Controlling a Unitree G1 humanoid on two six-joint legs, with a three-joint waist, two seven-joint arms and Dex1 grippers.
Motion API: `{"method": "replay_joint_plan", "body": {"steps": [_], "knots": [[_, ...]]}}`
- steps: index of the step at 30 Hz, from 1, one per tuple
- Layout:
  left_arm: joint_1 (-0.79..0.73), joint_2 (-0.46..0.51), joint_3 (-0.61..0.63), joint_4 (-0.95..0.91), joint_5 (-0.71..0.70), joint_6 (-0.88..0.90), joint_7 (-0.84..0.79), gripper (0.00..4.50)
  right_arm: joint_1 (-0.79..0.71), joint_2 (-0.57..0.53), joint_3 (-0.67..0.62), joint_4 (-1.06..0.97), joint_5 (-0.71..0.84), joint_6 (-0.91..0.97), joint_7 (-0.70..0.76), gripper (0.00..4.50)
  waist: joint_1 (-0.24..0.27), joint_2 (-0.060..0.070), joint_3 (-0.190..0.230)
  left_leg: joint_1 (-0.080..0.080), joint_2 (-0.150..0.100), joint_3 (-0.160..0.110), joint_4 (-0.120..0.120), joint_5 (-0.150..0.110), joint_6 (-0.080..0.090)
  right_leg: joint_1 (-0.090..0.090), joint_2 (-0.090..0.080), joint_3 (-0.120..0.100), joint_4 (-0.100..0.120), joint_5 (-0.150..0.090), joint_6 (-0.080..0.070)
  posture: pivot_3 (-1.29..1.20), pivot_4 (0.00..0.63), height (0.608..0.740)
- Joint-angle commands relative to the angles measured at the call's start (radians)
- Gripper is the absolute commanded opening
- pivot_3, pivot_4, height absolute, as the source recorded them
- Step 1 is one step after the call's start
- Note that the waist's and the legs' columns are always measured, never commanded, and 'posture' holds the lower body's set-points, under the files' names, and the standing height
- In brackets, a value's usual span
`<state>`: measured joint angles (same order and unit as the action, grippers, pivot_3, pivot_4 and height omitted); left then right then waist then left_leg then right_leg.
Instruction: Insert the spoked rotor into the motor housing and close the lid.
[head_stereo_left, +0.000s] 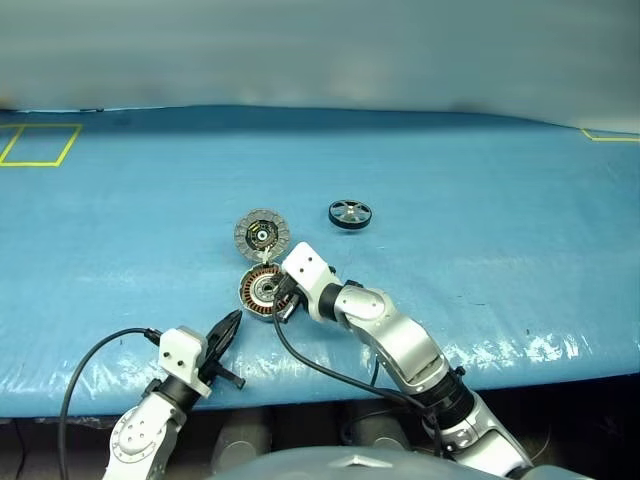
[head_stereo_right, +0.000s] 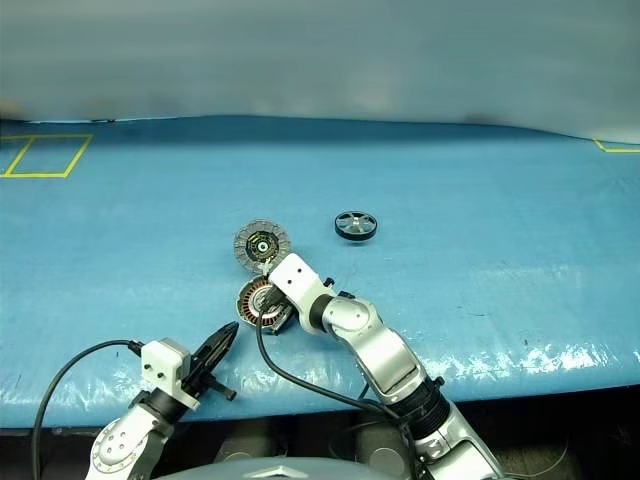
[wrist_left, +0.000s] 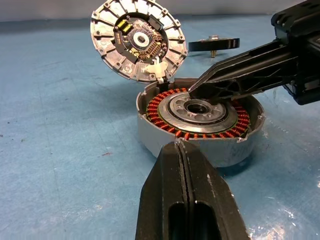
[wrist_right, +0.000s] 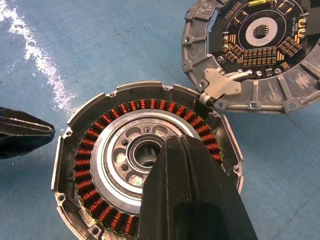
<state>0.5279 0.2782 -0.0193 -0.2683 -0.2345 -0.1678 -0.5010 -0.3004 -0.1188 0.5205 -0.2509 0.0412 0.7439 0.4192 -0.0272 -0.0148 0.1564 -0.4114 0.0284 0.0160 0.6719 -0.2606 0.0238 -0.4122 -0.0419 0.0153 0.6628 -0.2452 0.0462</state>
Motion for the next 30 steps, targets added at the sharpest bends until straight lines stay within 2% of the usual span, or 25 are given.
{"method": "replay_joint_plan", "body": {"steps": [1,7,12,18,23,26,30], "knots": [[0.007,0.003,0.011,0.05,-0.004,-0.077,-0.031,0.0,-0.014,-0.001,-0.002,-0.038,0.004,-0.001,0.01,0.03,0.0,0.0,0.0,0.0,0.0,0.0,0.0,0.0,0.0,0.0,0.0,0.0,0.0,0.0,0.0,0.0,0.15,0.74],[-0.005,0.009,0.041,0.168,-0.026,-0.172,-0.082,0.0,-0.034,-0.011,-0.062,-0.112,0.047,0.007,0.037,0.03,0.0,0.0,0.0,0.0,0.0,0.0,0.0,0.0,0.0,0.0,0.0,0.0,0.0,-0.001,-0.003,0.0,0.15,0.74],[-0.021,0.037,0.062,0.15,-0.043,-0.167,-0.096,0.0,-0.129,-0.066,-0.186,-0.1,0.067,0.057,0.037,0.03,0.0,0.001,0.0,0.001,0.0,0.0,0.001,0.0,0.0,0.0,0.0,0.0,0.0,-0.001,-0.003,0.0,0.15,0.74],[-0.045,0.061,0.06,0.055,-0.058,-0.093,-0.09,0.0,-0.277,-0.131,-0.276,0.109,0.032,0.036,0.016,0.03,0.0,0.001,0.0,0.001,0.0,0.001,0.0,0.0,0.0,0.001,0.0,0.0,0.0,0.002,0.001,0.0,0.15,0.74],[-0.052,0.074,0.047,0.02,-0.06,-0.022,-0.096,0.0,-0.408,-0.179,-0.277,0.314,0.0,-0.008,0.039,0.03,-0.001,0.001,0.0,0.0,-0.001,0.003,-0.001,0.0,0.0,0.0,0.0,0.001,0.0,0.003,0.003,0.0,0.15,0.74],[-0.051,0.072,0.033,-0.007,-0.065,0.01,-0.094,0.0,-0.473,-0.195,-0.285,0.426,-0.001,-0.034,0.063,0.62,-0.003,0.001,0.0,0.001,0.0,0.004,-0.003,0.0,0.0,-0.001,0.0,0.002,0.0,0.003,0.003,0.0,0.15,0.74],[-0.049,0.065,0.016,-0.029,-0.047,0.011,-0.088,0.0,-0.53,-0.223,-0.286,0.539,-0.017,-0.077,0.092,1.93,-0.003,0.001,0.0,0.0,0.0,0.004,-0.005,0.0,0.0,-0.002,0.0,0.002,-0.001,0.003,0.003,0.0,0.15,0.74]]}}
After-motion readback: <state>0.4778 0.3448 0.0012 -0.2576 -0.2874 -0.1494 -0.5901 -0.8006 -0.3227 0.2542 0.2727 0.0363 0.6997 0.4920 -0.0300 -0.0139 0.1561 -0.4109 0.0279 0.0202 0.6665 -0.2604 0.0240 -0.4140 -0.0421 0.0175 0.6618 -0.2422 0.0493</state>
